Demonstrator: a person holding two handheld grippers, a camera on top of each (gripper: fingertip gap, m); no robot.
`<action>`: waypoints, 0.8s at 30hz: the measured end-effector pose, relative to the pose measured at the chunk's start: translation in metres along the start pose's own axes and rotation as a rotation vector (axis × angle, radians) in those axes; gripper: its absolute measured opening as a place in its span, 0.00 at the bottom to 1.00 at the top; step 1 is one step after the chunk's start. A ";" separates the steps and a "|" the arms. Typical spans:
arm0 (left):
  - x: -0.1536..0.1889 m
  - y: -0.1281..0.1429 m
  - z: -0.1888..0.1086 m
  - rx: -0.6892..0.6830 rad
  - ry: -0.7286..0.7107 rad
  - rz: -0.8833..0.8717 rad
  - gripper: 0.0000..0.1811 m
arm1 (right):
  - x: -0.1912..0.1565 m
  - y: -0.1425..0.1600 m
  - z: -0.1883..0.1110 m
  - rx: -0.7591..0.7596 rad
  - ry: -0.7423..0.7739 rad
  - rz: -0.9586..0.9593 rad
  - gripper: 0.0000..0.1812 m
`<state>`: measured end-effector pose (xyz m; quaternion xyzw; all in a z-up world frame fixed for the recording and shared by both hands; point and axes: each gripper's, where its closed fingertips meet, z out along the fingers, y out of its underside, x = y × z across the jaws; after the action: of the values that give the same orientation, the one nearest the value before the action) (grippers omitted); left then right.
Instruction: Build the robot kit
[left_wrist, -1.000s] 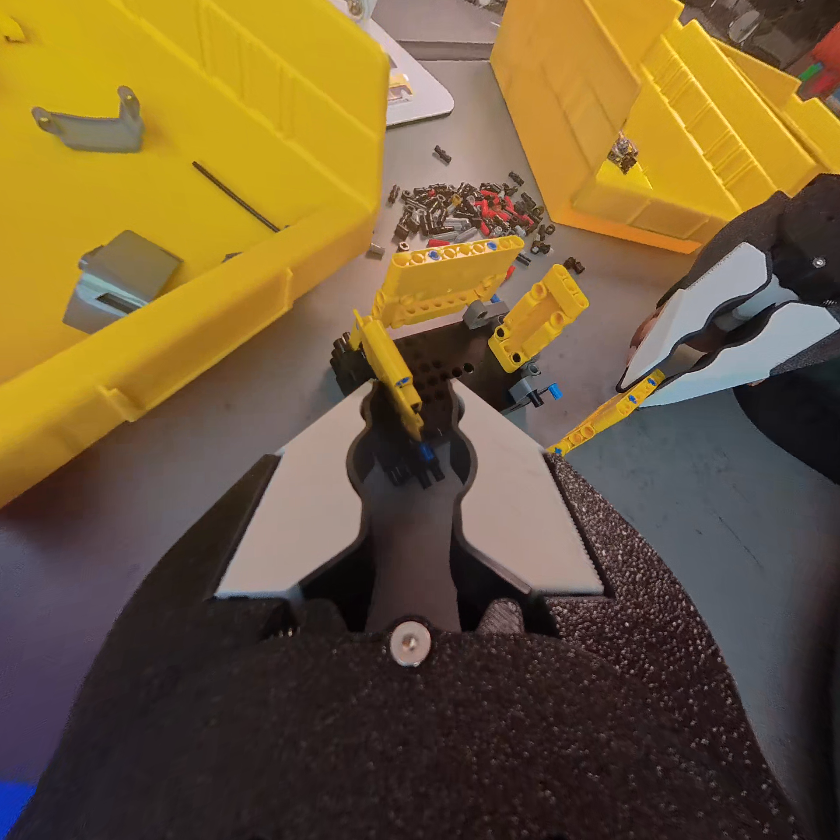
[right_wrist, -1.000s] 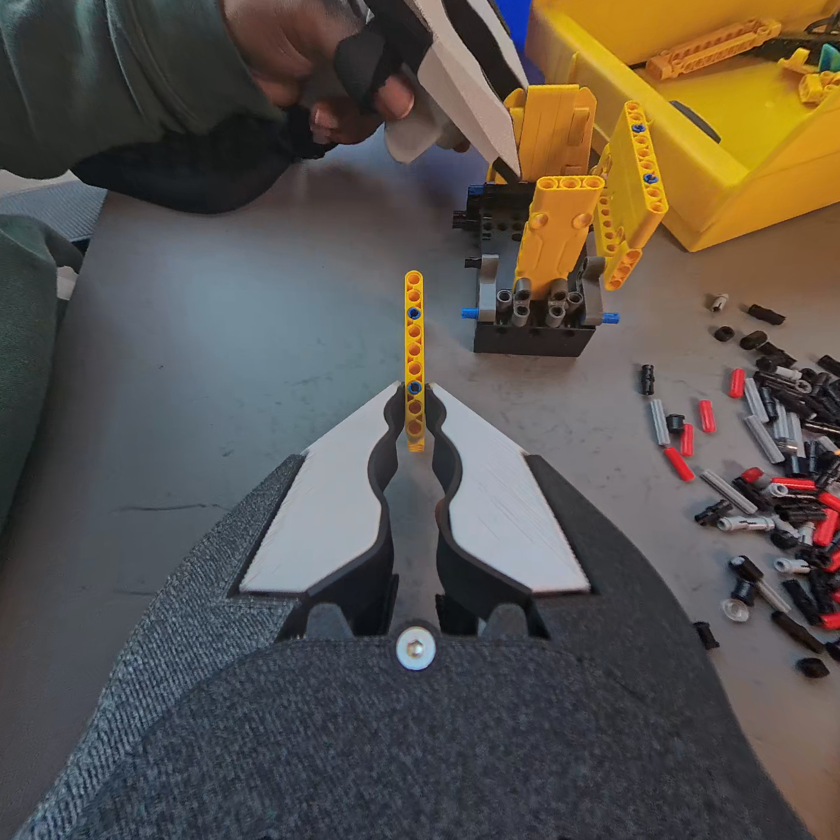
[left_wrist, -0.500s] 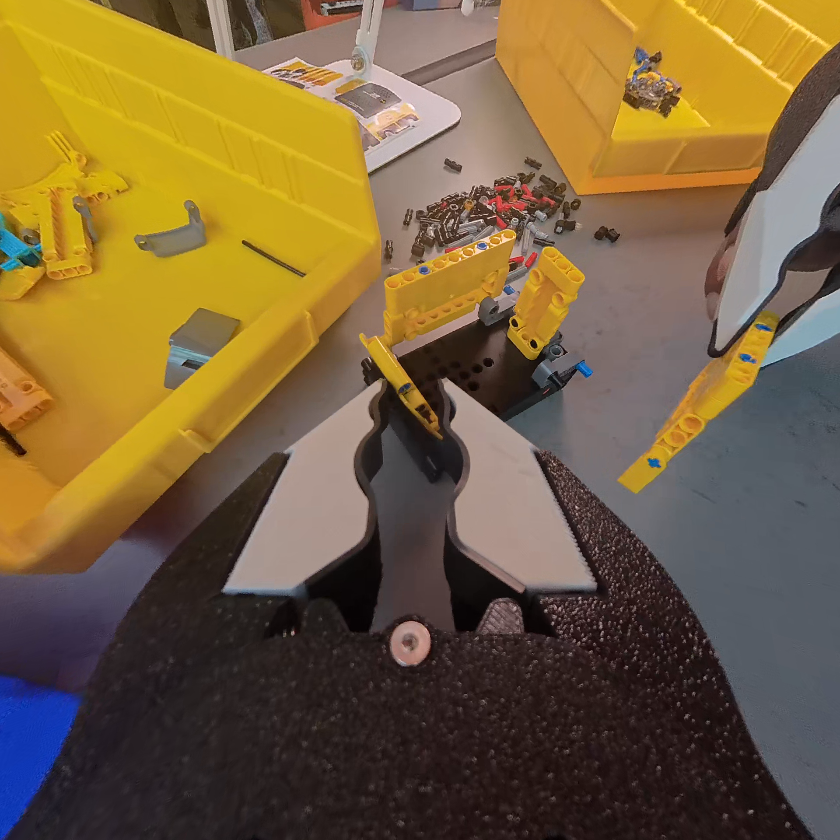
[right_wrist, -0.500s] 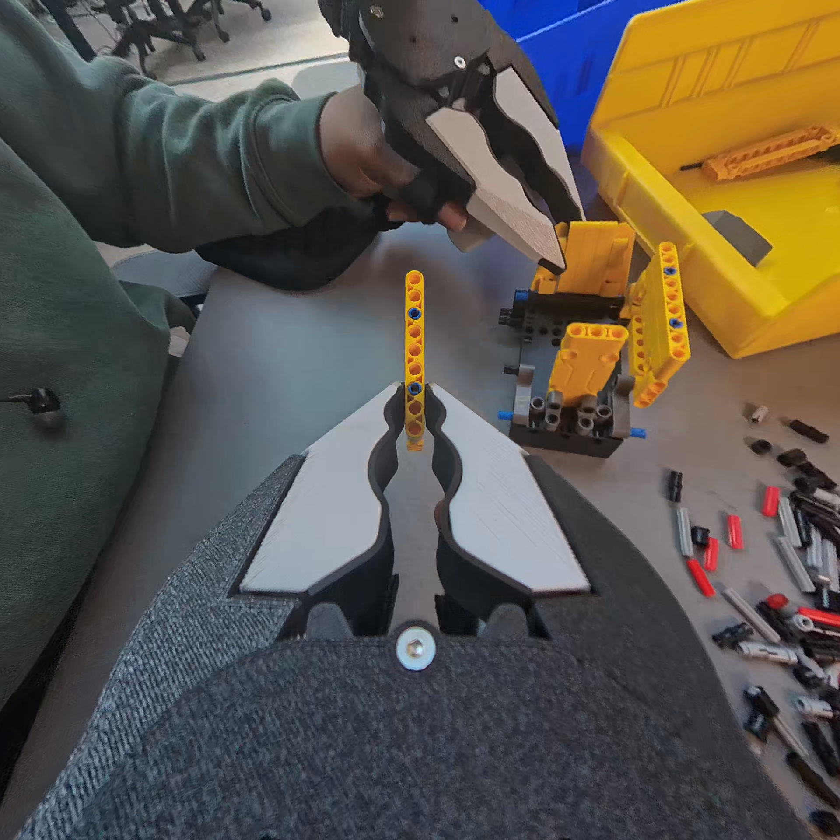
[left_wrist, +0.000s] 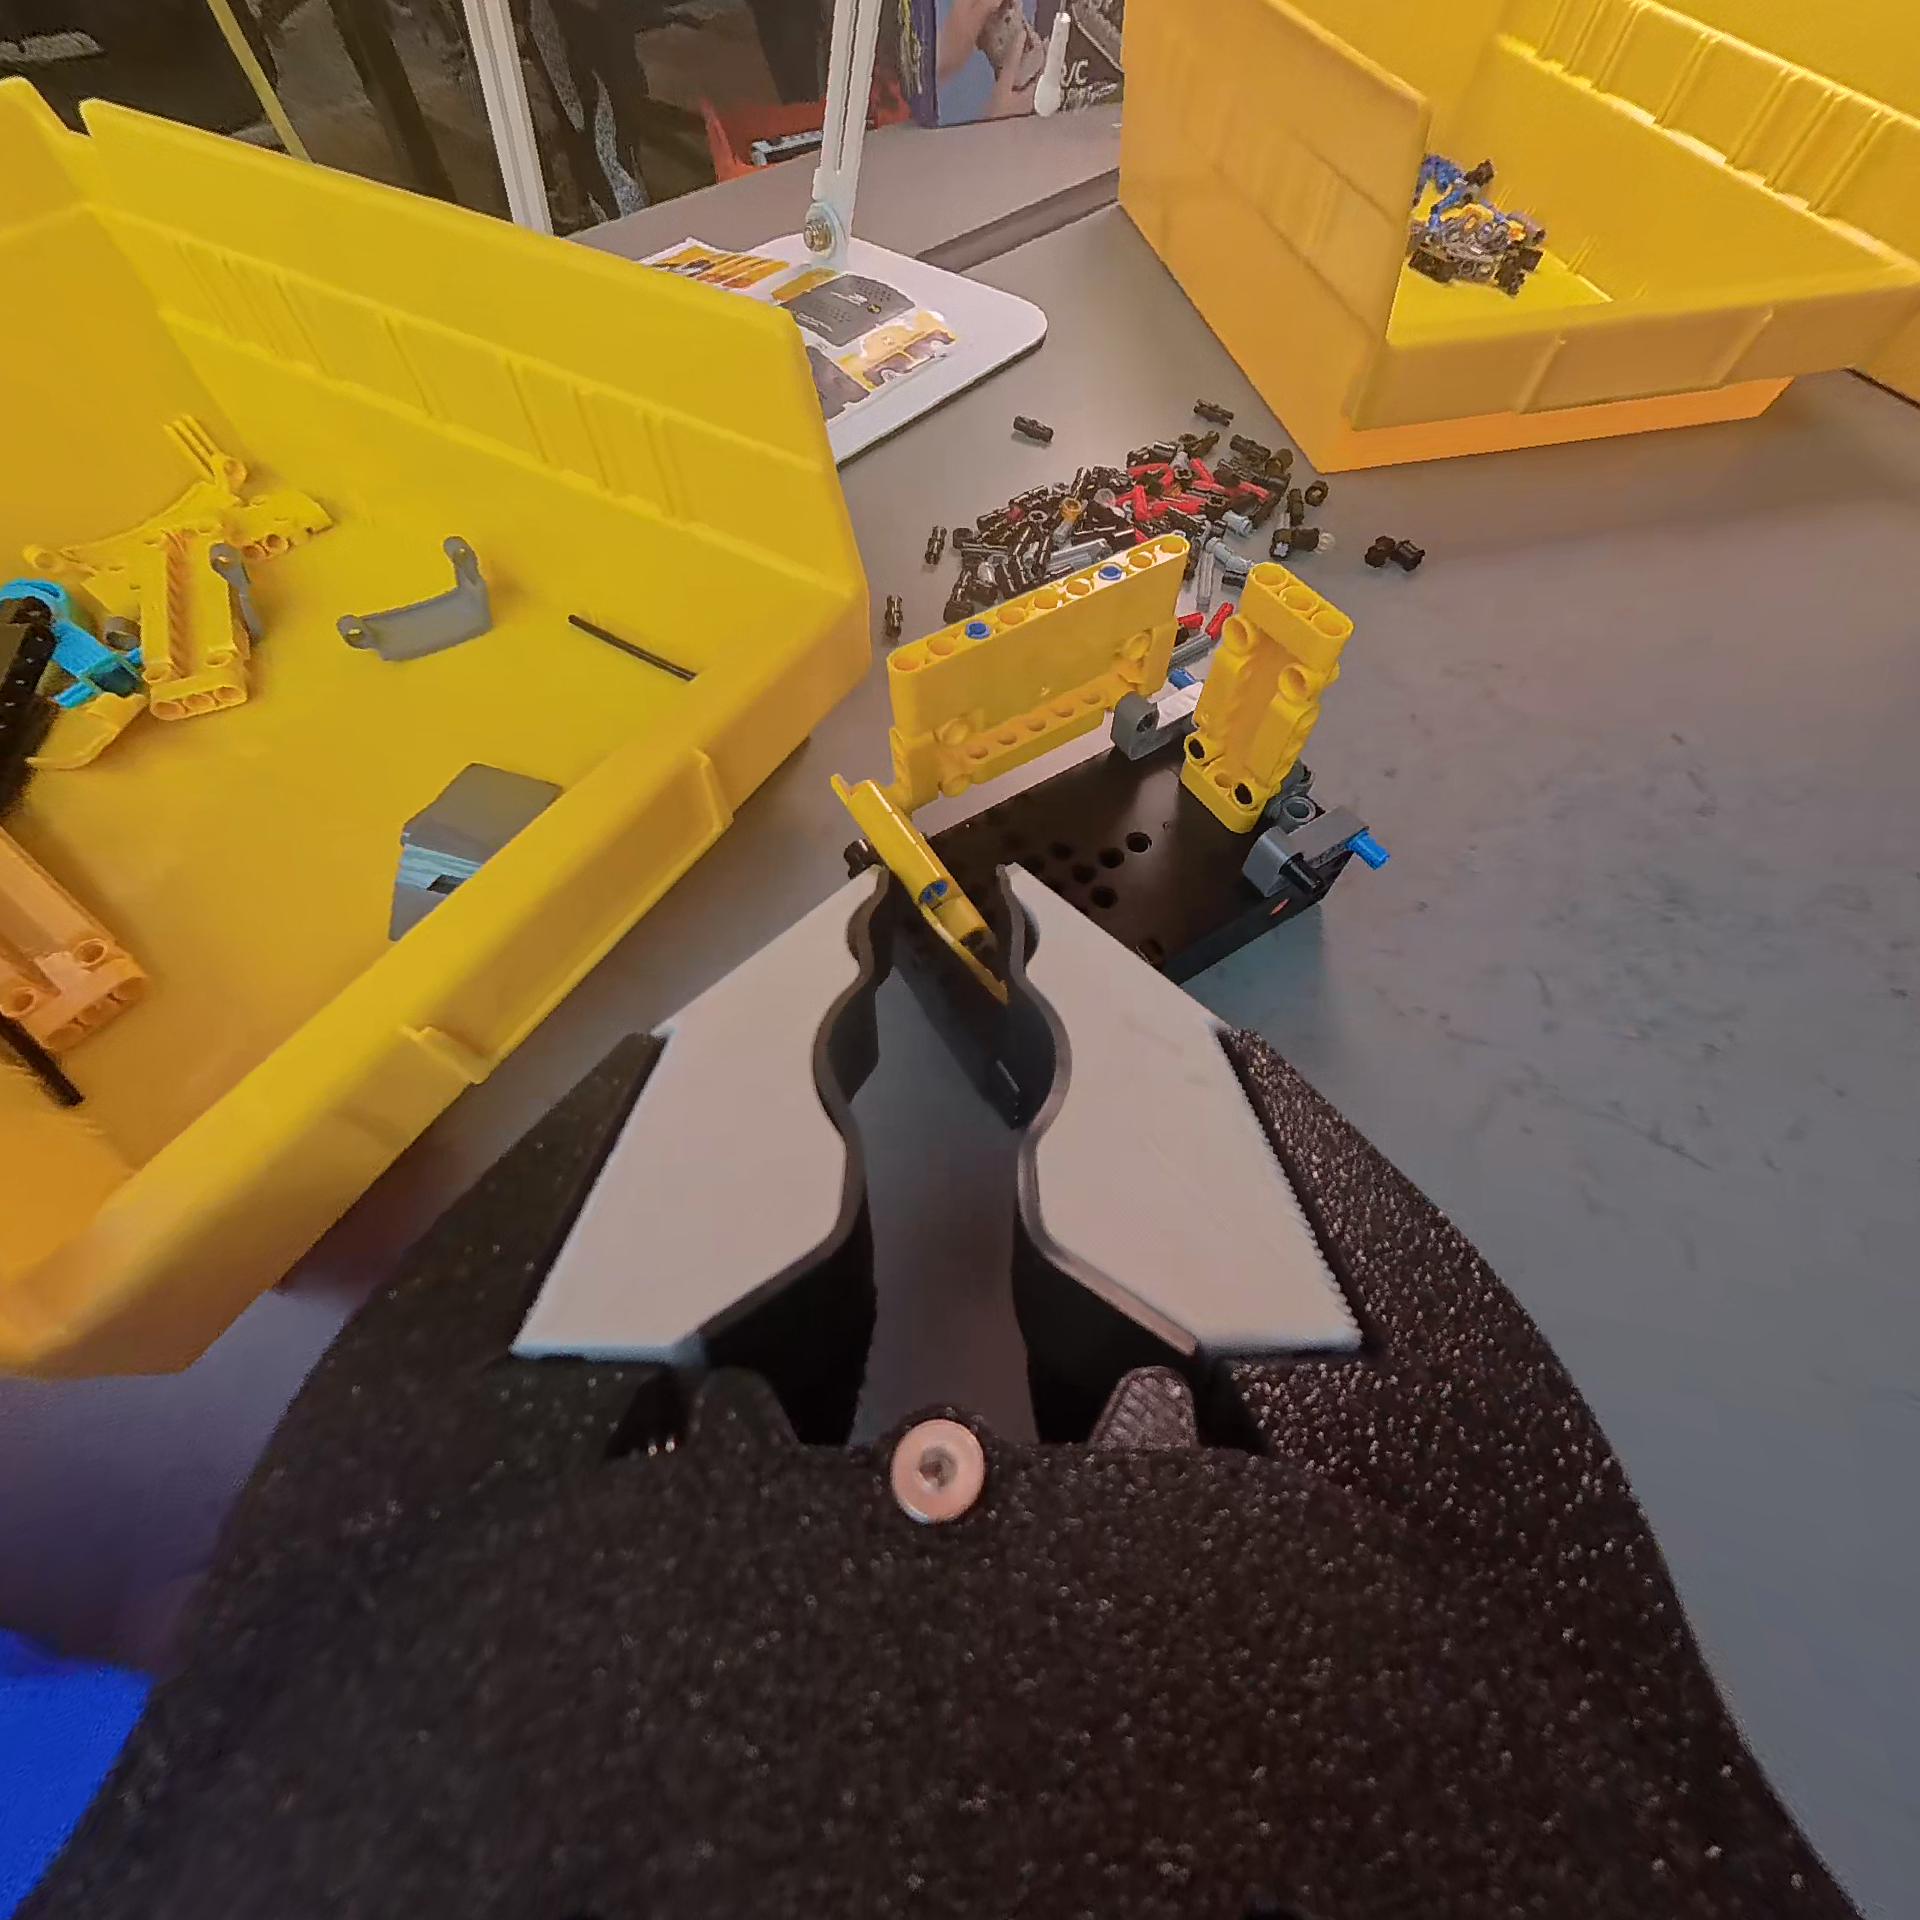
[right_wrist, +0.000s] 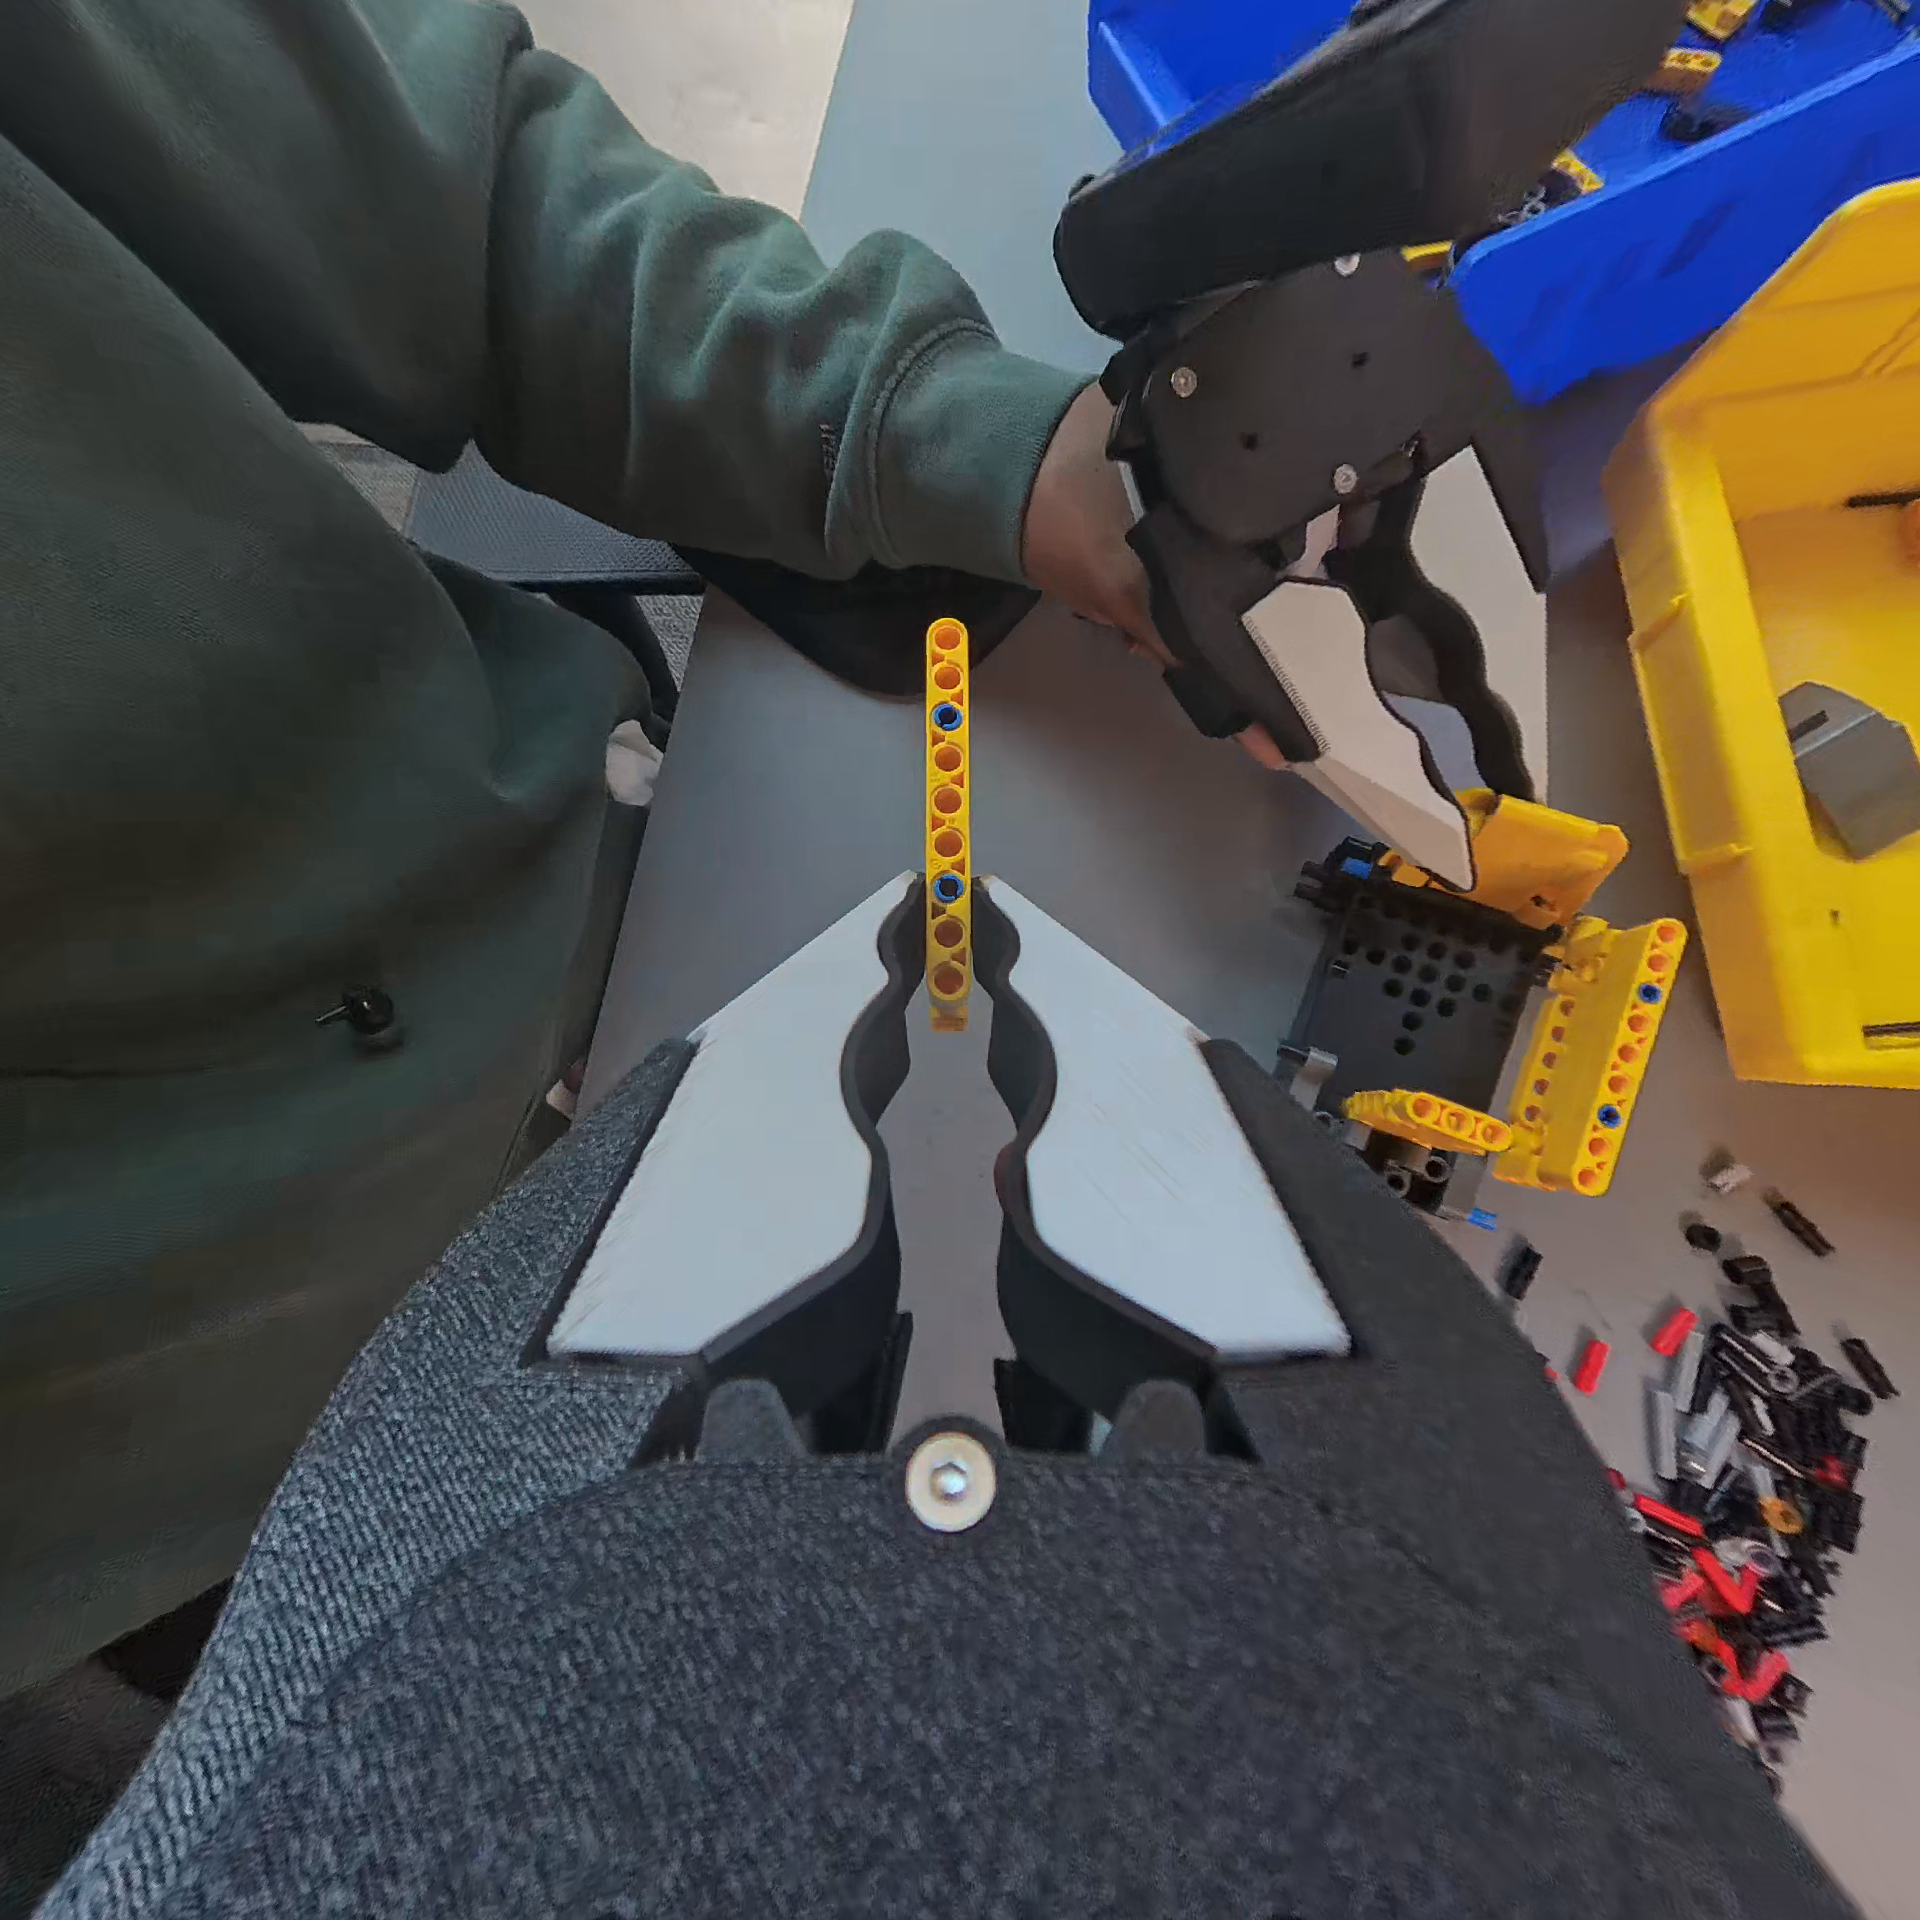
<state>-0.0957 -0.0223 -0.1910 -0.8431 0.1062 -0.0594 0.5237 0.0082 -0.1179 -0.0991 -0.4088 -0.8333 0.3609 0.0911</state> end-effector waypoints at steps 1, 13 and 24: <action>0.000 0.000 0.000 0.004 -0.003 0.005 0.10 | 0.000 -0.004 -0.003 -0.006 0.011 -0.014 0.04; -0.001 -0.002 0.000 0.020 -0.049 0.050 0.09 | 0.020 -0.020 -0.029 0.063 0.148 0.009 0.04; -0.002 -0.001 0.001 0.010 -0.051 0.050 0.10 | 0.053 -0.001 -0.032 0.092 0.236 0.072 0.04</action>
<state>-0.0968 -0.0205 -0.1910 -0.8388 0.1133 -0.0254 0.5320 -0.0125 -0.0616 -0.0828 -0.4734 -0.7841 0.3511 0.1944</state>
